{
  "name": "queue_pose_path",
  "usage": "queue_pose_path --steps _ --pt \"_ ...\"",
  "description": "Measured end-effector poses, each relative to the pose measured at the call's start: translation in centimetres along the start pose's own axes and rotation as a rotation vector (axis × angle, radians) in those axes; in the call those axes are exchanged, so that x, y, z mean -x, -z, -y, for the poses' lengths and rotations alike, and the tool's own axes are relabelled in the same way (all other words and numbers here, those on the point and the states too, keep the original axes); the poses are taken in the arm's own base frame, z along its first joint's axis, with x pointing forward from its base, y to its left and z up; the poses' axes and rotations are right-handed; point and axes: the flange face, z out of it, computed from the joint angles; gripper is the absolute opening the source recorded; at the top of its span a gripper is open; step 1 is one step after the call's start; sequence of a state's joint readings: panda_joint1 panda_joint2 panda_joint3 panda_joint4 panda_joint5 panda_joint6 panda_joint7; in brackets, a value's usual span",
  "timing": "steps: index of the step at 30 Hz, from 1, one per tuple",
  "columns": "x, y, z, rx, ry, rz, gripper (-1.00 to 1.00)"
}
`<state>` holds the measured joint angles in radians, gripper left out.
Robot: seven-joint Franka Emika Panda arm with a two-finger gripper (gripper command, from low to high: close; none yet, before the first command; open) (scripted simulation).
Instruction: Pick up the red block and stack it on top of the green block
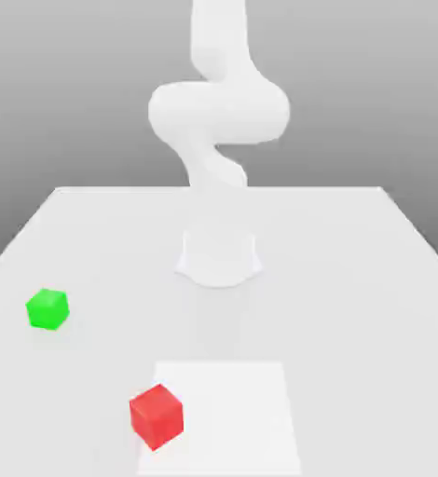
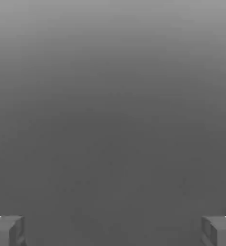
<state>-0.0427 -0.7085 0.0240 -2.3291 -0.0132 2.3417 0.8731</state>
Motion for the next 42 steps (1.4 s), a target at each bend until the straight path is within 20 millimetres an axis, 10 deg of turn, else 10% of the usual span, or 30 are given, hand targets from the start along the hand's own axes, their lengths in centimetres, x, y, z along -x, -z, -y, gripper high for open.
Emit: queue_pose_path --steps 12,23,28,29,36,42 --pt "2.9 -24.2 -9.6 0.379 -0.360 0.127 0.00" --pt "11.6 -38.0 -23.7 0.674 -0.701 0.257 0.00" --pt "14.6 -42.4 -26.9 0.688 -0.718 0.264 0.00" --pt "14.9 -42.8 -27.3 0.689 -0.718 0.264 -1.00" --pt "14.8 -42.8 -27.2 0.687 -0.718 0.263 -1.00" --pt "11.7 -38.1 -25.1 0.693 -0.738 0.254 -1.00"
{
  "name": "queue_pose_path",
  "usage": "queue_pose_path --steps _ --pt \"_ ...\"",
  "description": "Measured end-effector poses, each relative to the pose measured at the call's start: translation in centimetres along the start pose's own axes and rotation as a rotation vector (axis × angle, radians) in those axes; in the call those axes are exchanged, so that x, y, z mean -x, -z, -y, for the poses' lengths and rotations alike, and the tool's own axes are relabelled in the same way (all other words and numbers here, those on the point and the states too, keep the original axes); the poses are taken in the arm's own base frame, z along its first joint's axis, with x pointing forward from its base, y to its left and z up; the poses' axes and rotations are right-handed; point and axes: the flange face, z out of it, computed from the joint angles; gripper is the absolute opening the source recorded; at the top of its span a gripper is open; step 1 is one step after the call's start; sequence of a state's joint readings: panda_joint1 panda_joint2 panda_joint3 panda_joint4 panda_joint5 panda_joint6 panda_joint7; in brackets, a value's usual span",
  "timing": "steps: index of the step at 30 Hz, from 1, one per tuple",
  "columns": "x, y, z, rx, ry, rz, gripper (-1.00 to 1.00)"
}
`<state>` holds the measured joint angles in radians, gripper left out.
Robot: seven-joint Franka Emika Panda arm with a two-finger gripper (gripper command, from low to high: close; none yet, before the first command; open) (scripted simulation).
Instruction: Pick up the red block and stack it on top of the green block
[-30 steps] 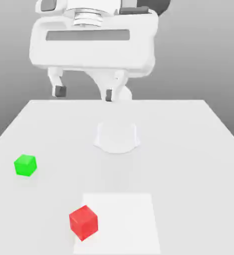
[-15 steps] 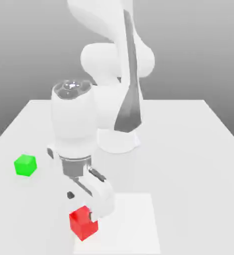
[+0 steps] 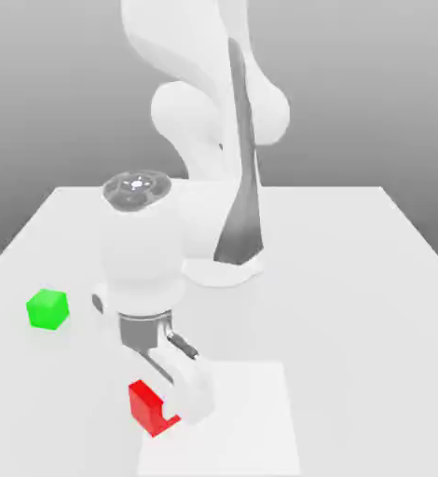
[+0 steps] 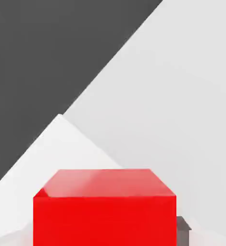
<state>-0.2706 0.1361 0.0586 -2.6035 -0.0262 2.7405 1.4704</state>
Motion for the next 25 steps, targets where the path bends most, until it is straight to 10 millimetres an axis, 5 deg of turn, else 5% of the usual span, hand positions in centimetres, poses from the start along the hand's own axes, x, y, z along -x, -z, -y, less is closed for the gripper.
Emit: queue_pose_path --steps 5,10,16,22,23,25 --pt "-11.5 1.7 -5.6 0.008 -0.296 -0.017 -1.00" --pt "-19.0 2.9 -13.3 0.011 -0.562 -0.018 -1.00" --pt "-23.7 3.5 -22.6 0.002 -0.841 -0.001 -1.00" --pt "-24.1 -1.6 -23.4 0.000 -0.867 0.002 -1.00" --pt "-24.0 -2.3 -23.4 0.000 -0.867 0.002 1.00" --pt "-24.0 -2.3 -23.4 0.000 -0.867 0.002 1.00"
